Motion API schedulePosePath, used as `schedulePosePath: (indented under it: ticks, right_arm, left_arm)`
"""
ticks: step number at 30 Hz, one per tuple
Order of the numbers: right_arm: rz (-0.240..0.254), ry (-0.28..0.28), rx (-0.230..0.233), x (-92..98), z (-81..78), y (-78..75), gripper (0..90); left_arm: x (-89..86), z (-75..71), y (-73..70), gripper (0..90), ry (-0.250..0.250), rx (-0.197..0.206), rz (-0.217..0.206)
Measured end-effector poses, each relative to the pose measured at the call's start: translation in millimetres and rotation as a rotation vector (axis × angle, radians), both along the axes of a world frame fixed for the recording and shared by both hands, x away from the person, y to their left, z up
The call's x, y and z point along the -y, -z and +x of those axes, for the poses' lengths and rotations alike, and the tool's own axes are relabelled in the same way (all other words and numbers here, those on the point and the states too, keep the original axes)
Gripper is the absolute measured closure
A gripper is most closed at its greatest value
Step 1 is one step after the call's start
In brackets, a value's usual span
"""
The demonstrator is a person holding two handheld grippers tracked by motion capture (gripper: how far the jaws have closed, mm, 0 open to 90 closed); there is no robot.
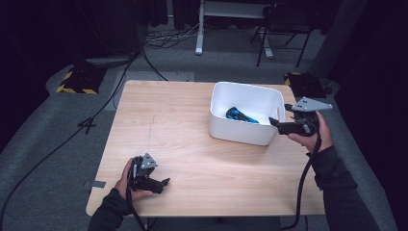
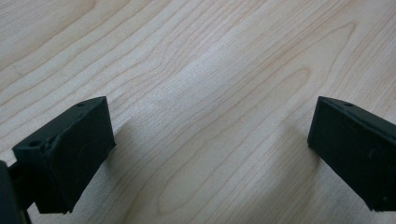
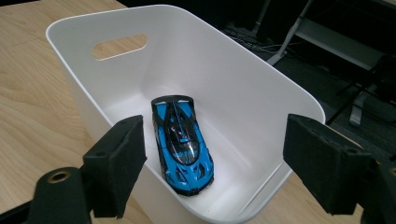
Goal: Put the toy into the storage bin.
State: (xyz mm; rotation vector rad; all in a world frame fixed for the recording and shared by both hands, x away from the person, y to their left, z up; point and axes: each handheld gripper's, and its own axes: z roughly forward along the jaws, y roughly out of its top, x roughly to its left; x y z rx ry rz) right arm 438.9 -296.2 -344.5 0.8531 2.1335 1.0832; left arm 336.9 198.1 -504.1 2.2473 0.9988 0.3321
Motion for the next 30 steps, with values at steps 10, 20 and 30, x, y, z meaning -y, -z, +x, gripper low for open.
schedulePosePath:
  ticks: [10,20,30]
  right_arm:
    - [-0.005,-0.024,0.01,8.5,-18.6,6.7,21.0]
    - [0.003,-0.037,0.02,16.4,-33.2,16.5,20.9]
    - [-0.034,-0.051,0.021,19.7,-45.6,30.3,19.7]
  left_arm:
    - [-0.1,0.0,-0.1,0.6,0.001,0.0,0.002]
    - [-0.1,0.0,-0.1,0.6,0.001,0.0,0.002]
    - [0.0,-0.1,-0.1,0.6,-0.001,-0.001,0.003]
